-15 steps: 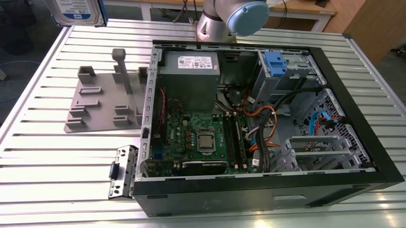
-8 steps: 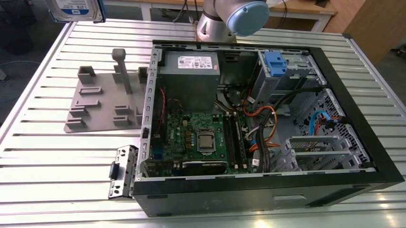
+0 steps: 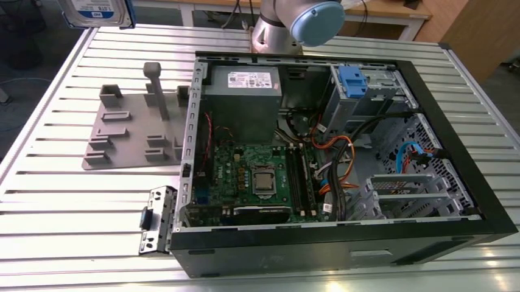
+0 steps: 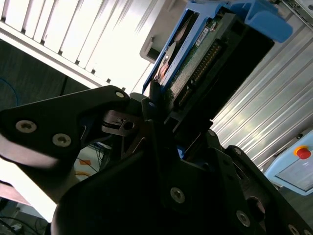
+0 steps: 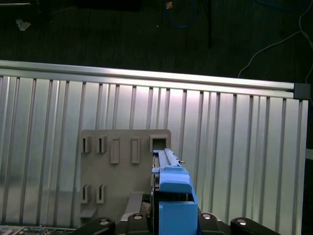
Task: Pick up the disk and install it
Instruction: 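Pick up the disk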
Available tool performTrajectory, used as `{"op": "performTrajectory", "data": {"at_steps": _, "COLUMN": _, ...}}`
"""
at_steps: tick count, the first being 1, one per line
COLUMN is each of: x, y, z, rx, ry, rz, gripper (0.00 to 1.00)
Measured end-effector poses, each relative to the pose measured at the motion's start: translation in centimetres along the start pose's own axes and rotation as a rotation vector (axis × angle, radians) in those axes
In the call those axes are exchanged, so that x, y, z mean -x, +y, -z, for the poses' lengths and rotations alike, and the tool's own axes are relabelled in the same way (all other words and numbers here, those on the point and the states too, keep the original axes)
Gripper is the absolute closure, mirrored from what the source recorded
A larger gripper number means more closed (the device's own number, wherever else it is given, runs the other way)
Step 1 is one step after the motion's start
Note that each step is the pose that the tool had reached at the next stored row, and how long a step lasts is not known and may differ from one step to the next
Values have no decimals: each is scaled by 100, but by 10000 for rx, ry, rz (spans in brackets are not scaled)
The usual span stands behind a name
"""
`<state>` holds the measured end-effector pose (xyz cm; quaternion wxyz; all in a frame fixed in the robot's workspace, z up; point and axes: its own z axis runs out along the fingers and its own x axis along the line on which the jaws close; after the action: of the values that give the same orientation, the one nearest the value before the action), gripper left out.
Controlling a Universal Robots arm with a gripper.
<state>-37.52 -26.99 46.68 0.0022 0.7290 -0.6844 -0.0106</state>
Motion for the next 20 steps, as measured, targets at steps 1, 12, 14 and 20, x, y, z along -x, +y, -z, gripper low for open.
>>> {"op": "performTrajectory", "data": {"at_steps": 1, "x": -1, "y": -6, "z": 0, "rx": -1, "ry": 0, "rz": 0, "gripper": 64}}
{"op": "performTrajectory", "data": {"at_steps": 12, "x": -21, "y": -98, "z": 0, "rx": -4, "ry": -1, "rz": 0, "gripper": 64}}
{"op": "performTrajectory", "data": {"at_steps": 14, "x": -25, "y": -114, "z": 1, "rx": -4, "ry": -1, "rz": 0, "gripper": 64}}
{"op": "performTrajectory", "data": {"at_steps": 20, "x": -38, "y": -173, "z": 2, "rx": -2, "ry": -1, "rz": 0, "gripper": 64}}
